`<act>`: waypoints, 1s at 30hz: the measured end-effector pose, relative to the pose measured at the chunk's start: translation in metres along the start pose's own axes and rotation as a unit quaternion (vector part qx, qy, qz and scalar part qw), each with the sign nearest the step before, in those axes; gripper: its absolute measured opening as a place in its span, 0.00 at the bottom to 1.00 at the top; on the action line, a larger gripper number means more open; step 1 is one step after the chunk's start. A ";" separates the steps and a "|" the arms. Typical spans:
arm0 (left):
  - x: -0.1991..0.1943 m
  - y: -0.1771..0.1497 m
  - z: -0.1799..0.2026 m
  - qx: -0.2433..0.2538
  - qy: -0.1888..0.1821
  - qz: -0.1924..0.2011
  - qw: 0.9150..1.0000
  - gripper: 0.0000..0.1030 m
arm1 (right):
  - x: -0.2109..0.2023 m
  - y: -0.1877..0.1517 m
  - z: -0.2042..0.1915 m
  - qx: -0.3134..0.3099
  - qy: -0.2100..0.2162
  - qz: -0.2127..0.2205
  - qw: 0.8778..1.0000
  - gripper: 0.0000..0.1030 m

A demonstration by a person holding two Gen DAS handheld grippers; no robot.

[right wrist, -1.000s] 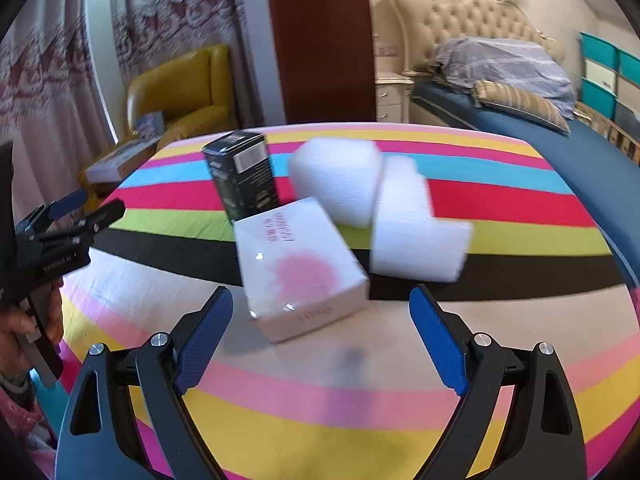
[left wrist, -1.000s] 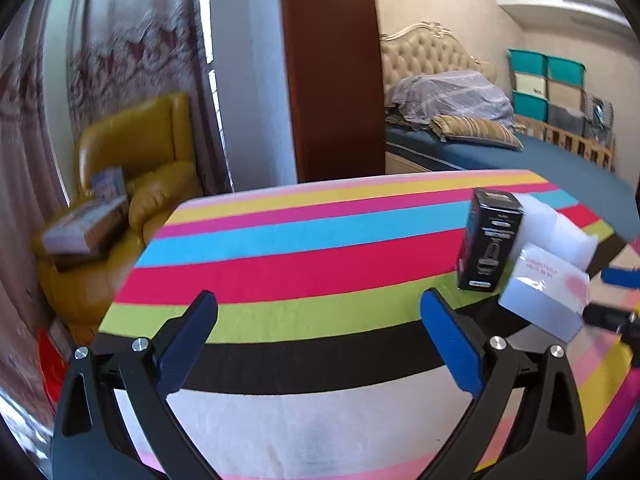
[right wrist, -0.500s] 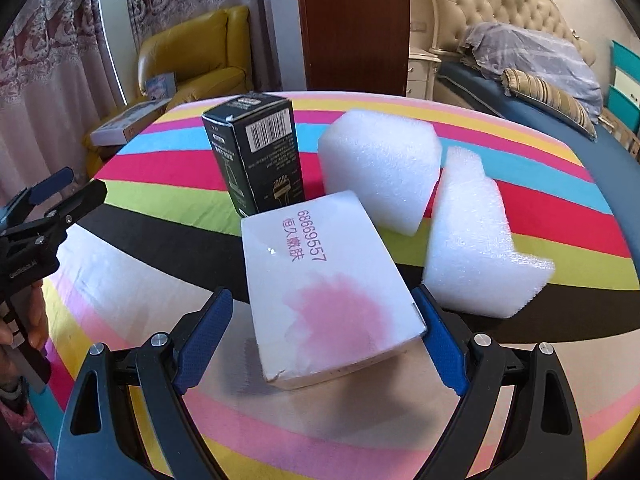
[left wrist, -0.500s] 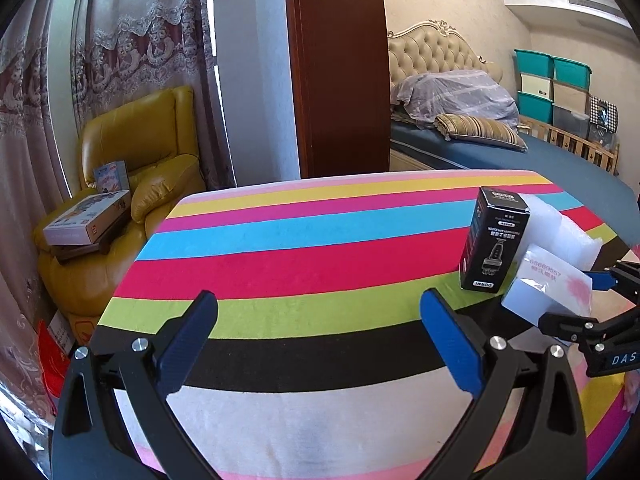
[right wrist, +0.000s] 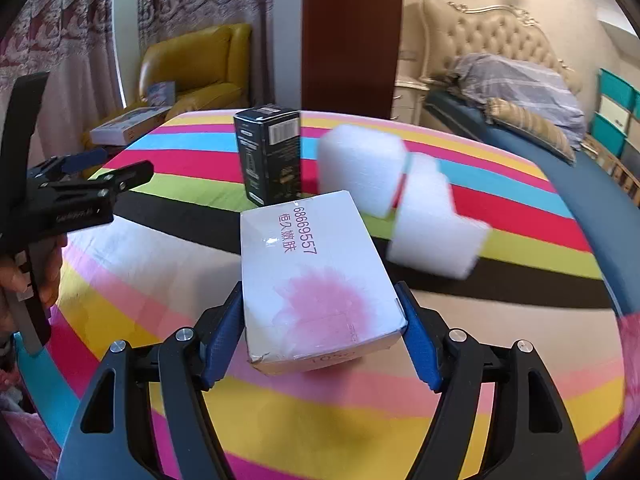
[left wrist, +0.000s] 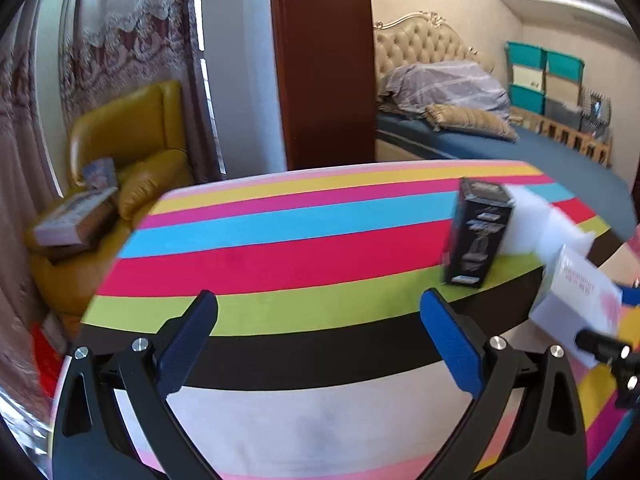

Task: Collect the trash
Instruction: 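Grasp the white-and-pink printed box with the right gripper, then grasp the black DORMI box with the left gripper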

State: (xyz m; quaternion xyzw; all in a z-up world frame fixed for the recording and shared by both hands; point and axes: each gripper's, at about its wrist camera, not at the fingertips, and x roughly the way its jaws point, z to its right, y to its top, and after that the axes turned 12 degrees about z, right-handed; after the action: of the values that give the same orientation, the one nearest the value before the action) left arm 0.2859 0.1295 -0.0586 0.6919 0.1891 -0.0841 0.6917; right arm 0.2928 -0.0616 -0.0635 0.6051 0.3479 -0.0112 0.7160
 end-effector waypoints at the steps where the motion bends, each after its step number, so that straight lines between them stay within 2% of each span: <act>1: 0.002 0.001 0.003 -0.003 -0.008 -0.002 1.000 0.95 | -0.005 -0.002 0.004 0.006 -0.005 0.003 1.000 0.67; 8: 0.021 0.013 0.050 0.023 -0.052 0.003 0.998 0.95 | -0.034 -0.015 0.028 0.051 -0.024 0.014 0.998 0.67; 14: 0.044 0.021 0.083 0.022 -0.088 -0.009 0.996 0.95 | -0.049 -0.023 0.038 0.076 -0.033 0.021 0.996 0.67; 17: 0.055 0.022 0.095 0.029 -0.092 -0.012 0.995 0.95 | -0.052 -0.026 0.039 0.084 -0.033 0.022 0.996 0.67; 22: 0.073 0.022 0.107 0.044 -0.092 -0.026 0.994 0.83 | -0.054 -0.027 0.039 0.089 -0.030 0.026 0.995 0.67; 24: 0.076 0.021 0.110 0.047 -0.100 -0.031 0.993 0.65 | -0.055 -0.027 0.040 0.090 -0.029 0.029 0.995 0.67; 26: 0.078 0.020 0.110 0.049 -0.108 -0.038 0.992 0.52 | -0.056 -0.027 0.040 0.091 -0.028 0.030 0.995 0.67; 27: 0.079 0.019 0.111 0.048 -0.112 -0.041 0.992 0.41 | -0.056 -0.028 0.040 0.092 -0.027 0.030 0.995 0.67; 28: 0.079 0.019 0.110 0.045 -0.115 -0.041 0.991 0.38 | -0.055 -0.028 0.041 0.093 -0.026 0.030 0.995 0.67; 30: 0.077 0.019 0.107 0.039 -0.122 -0.035 0.991 0.38 | -0.055 -0.029 0.041 0.093 -0.025 0.029 0.995 0.67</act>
State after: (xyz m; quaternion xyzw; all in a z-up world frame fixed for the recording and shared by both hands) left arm 0.3787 0.0351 -0.0731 0.6959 0.1241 -0.1995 0.6786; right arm 0.2581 -0.1273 -0.0597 0.6783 0.3096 -0.0381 0.6653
